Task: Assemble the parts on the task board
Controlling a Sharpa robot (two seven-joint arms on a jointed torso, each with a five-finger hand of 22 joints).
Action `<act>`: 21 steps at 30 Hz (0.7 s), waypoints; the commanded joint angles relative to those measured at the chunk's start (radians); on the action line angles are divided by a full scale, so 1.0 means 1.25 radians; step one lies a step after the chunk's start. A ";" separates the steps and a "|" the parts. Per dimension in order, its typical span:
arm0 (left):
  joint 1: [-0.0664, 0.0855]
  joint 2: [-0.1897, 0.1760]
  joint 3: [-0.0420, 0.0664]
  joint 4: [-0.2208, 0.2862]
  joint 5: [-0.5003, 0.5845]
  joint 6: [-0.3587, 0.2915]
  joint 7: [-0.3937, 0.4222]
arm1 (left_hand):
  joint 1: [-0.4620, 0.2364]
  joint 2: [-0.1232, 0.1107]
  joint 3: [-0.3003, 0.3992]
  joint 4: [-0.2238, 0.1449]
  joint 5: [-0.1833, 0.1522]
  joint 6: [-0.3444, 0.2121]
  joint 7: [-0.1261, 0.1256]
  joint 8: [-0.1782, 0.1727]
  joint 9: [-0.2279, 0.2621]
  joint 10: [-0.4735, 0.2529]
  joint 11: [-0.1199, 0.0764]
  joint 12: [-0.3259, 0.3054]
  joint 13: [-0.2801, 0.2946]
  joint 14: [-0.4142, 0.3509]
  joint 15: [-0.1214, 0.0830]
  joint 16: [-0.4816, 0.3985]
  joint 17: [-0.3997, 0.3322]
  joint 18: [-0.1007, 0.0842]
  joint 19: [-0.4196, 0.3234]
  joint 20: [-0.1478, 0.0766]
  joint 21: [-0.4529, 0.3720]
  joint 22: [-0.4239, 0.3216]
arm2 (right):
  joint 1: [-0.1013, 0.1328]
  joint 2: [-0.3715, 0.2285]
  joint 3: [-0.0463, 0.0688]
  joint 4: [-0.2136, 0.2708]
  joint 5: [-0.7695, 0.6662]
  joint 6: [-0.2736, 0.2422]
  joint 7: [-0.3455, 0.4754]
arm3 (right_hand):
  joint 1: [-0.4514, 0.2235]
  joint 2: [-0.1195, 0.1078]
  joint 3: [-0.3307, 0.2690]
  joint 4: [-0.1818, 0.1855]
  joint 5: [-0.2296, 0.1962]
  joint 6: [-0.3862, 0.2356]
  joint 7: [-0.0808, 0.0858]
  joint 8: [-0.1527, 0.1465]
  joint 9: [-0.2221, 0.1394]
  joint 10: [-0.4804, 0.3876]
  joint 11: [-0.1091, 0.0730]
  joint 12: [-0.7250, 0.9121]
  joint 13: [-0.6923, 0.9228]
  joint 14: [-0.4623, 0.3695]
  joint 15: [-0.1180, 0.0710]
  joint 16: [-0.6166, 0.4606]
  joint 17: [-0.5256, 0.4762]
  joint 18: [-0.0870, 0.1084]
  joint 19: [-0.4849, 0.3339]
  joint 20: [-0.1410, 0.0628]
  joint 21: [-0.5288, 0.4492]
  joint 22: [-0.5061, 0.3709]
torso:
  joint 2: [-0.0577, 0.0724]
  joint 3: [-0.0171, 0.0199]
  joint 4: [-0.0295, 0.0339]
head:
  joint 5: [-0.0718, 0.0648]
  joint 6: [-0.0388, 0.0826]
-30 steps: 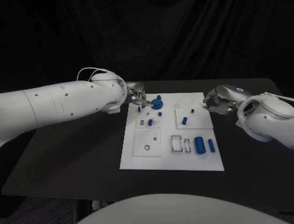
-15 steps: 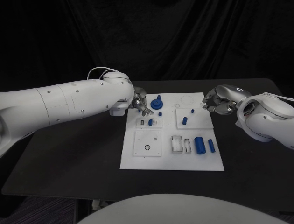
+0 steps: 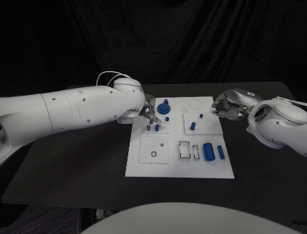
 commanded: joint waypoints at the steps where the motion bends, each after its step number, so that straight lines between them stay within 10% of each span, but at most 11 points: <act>1: -0.001 0.003 0.001 0.004 -0.019 -0.021 -0.010 | 0.002 -0.001 0.000 0.002 0.005 -0.002 0.004 -0.001 -0.002 0.083 0.008 0.003 0.210 0.083 0.005 0.002 0.210 0.009 0.051 0.007 -0.003 0.193 | -0.002 0.000 0.000 0.002 -0.002 -0.007 -0.006 | -0.004 0.004 0.003 0.000 0.005 0.007 0.000 0.002 -0.001 -0.005 -0.003 -0.004 0.046 0.021 0.005 0.000 0.000 0.009 -0.004 -0.001 -0.004 0.050 | 0.001 -0.0003 0.0008 | 0.001 0.000; 21: -0.009 0.007 0.000 0.006 -0.021 -0.014 -0.009 | -0.017 0.002 -0.004 0.020 0.008 0.002 0.006 0.001 -0.019 0.083 0.010 0.003 0.210 0.083 0.007 0.002 0.210 0.010 0.049 0.009 -0.007 0.192 | -0.002 0.004 0.000 -0.002 -0.002 -0.001 -0.009 | -0.004 0.003 0.004 0.000 0.006 0.007 0.000 0.002 -0.001 -0.004 -0.003 -0.003 0.046 0.021 0.005 0.000 0.000 0.009 -0.004 -0.001 -0.005 0.050 | -0.002 0.0009 -0.0010 | 0.004 0.000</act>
